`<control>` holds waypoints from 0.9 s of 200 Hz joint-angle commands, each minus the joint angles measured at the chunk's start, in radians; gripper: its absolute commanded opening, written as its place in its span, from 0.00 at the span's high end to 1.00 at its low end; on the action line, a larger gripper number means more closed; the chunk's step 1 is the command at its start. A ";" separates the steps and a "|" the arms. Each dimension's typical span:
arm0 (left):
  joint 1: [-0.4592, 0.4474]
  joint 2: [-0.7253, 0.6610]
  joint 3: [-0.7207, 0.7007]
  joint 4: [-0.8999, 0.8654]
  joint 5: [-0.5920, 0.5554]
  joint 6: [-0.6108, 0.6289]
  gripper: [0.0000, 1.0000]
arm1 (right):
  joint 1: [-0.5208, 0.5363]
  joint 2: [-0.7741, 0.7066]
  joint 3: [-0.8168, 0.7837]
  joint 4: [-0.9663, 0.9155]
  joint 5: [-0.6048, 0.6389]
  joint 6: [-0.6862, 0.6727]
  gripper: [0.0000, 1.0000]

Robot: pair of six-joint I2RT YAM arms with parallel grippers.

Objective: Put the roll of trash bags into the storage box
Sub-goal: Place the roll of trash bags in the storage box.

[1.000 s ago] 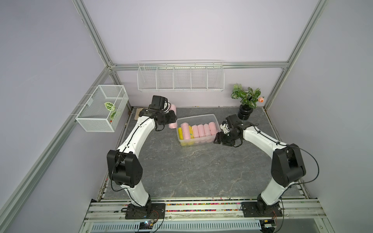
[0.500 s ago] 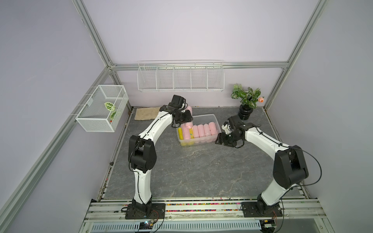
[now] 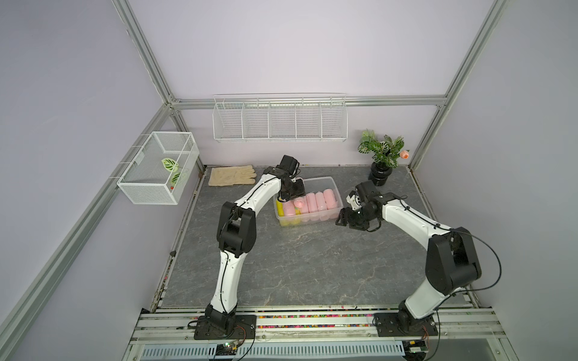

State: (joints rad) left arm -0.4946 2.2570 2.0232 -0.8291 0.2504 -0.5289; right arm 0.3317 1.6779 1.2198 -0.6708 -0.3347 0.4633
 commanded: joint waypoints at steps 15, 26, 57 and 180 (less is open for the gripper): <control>-0.013 0.020 0.032 -0.027 -0.027 -0.053 0.52 | -0.007 -0.026 -0.020 0.011 -0.015 0.001 0.30; -0.016 0.016 0.015 -0.028 -0.032 -0.064 0.52 | -0.007 -0.026 -0.022 0.013 -0.017 0.001 0.30; -0.025 -0.028 -0.080 -0.008 -0.064 -0.089 0.51 | -0.011 -0.029 -0.027 0.012 -0.018 -0.003 0.30; -0.027 -0.077 -0.160 -0.014 -0.082 -0.100 0.44 | -0.022 -0.043 -0.050 0.017 -0.024 -0.007 0.30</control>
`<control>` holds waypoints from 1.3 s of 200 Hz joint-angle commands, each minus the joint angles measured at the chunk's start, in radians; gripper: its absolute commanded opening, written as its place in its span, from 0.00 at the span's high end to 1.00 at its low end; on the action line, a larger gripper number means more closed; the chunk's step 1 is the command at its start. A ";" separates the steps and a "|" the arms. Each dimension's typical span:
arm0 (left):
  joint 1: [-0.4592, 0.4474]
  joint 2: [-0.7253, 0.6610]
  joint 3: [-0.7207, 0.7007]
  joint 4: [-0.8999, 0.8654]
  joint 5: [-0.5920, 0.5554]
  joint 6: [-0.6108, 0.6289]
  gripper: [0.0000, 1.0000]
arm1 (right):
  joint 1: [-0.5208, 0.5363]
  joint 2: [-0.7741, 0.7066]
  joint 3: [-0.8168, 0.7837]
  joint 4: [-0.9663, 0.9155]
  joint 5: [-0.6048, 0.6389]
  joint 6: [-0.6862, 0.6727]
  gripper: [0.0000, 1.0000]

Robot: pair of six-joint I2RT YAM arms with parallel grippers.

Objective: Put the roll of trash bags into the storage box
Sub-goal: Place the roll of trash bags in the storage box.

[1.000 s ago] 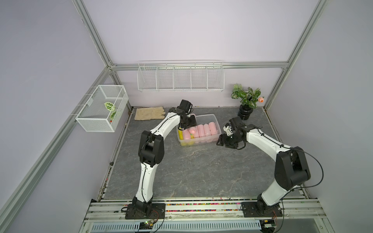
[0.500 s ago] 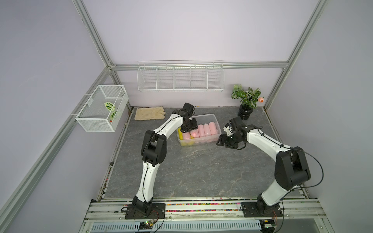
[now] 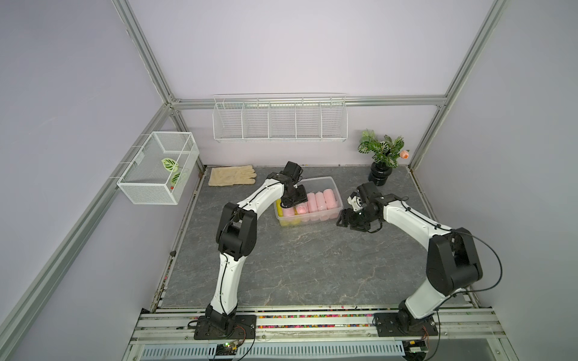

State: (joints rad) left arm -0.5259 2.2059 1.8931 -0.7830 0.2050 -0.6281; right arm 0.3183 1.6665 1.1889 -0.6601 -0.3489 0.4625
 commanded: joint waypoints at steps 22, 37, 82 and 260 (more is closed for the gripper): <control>0.001 -0.035 -0.044 -0.056 -0.041 -0.002 0.42 | -0.010 -0.037 -0.023 0.006 -0.010 -0.005 0.30; -0.001 -0.048 -0.052 -0.055 -0.051 -0.004 0.39 | -0.010 -0.043 -0.023 0.005 -0.010 -0.006 0.30; -0.003 -0.098 -0.056 -0.060 -0.072 -0.003 0.33 | -0.015 -0.053 -0.016 -0.011 -0.004 -0.012 0.30; 0.007 -0.456 -0.243 0.102 -0.247 0.063 0.28 | -0.012 -0.062 0.132 -0.074 0.050 -0.036 0.32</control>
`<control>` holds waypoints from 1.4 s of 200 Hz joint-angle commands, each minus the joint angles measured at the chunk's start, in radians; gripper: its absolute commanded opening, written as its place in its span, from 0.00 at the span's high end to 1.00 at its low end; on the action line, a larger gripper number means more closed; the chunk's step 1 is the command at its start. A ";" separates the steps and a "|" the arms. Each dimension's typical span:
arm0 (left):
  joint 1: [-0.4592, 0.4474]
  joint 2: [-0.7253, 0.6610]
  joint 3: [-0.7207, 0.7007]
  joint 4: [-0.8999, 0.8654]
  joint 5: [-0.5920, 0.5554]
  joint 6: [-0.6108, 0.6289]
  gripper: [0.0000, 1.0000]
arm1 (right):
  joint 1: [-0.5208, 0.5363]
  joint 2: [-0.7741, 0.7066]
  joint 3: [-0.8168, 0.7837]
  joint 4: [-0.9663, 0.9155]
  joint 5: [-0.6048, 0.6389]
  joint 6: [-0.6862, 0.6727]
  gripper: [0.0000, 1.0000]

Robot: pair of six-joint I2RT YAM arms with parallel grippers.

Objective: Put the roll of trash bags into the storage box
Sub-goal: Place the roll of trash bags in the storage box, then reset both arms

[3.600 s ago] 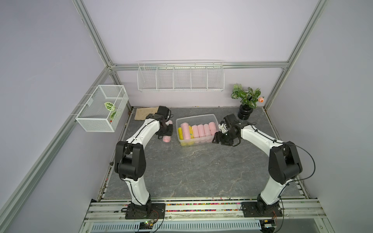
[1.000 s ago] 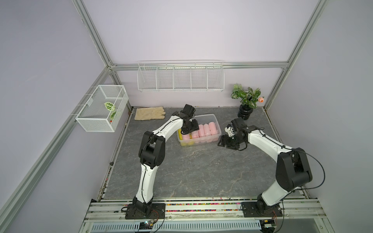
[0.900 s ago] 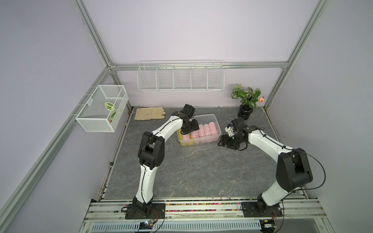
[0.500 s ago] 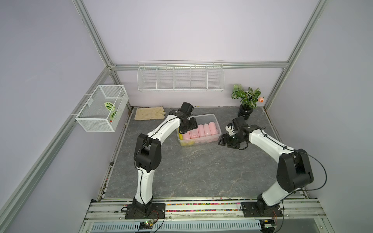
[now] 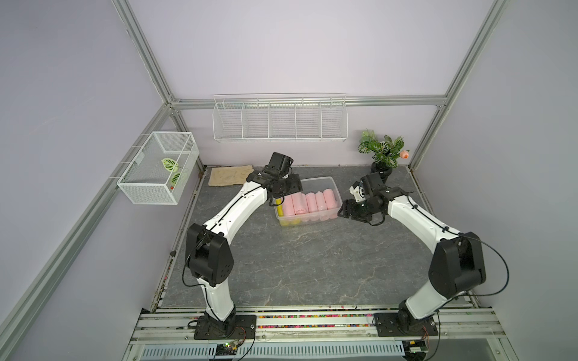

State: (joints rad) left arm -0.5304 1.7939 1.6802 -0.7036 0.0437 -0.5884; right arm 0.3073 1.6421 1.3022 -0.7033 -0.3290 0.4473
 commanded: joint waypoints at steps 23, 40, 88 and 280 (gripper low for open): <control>0.023 -0.089 -0.067 0.024 -0.140 0.068 0.27 | -0.003 -0.055 0.017 -0.036 0.065 -0.031 0.32; 0.045 -0.148 -0.132 0.058 -0.179 0.086 0.27 | -0.015 -0.073 0.017 -0.039 0.085 -0.037 0.32; 0.165 -0.323 -0.358 0.218 -0.190 0.119 0.25 | -0.057 -0.099 0.019 -0.048 0.122 -0.044 0.32; 0.431 -0.634 -1.091 0.939 -0.433 0.458 0.00 | -0.200 -0.361 -0.377 0.433 0.460 -0.189 0.01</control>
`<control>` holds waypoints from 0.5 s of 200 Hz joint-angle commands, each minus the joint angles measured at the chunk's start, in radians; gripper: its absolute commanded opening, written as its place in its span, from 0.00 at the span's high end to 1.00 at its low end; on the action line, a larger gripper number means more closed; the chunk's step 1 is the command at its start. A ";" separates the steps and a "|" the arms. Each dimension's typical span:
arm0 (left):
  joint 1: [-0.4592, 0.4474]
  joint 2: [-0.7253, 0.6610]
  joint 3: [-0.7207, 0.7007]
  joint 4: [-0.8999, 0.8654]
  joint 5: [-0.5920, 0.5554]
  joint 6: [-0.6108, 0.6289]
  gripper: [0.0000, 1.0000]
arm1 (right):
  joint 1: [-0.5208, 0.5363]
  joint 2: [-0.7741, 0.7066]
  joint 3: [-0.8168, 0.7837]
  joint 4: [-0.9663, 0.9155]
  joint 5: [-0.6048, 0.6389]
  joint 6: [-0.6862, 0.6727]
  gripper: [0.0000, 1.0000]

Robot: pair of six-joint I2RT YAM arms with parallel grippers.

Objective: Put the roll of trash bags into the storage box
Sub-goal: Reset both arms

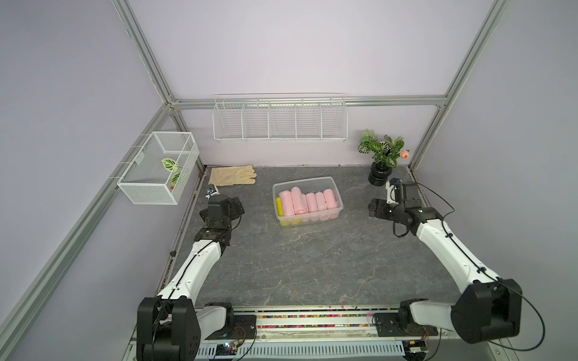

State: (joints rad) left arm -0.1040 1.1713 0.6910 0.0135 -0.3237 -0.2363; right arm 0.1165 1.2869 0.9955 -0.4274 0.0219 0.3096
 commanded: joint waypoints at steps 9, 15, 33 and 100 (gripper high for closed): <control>0.006 0.003 -0.135 0.280 -0.073 0.122 0.00 | -0.010 -0.006 -0.109 0.213 0.130 -0.065 0.01; 0.006 0.017 -0.152 0.310 -0.082 0.126 0.00 | -0.010 -0.007 -0.133 0.255 0.137 -0.077 0.01; 0.007 0.073 -0.171 0.377 -0.129 0.121 0.00 | -0.011 -0.008 -0.213 0.383 0.161 -0.128 0.01; 0.012 0.246 -0.228 0.620 -0.056 0.133 0.00 | -0.015 -0.011 -0.440 0.708 0.199 -0.241 0.01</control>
State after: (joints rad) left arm -0.0998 1.3842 0.5041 0.4812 -0.4267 -0.1406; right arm 0.1085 1.2850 0.6281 0.0868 0.1871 0.1146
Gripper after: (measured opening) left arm 0.997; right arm 0.992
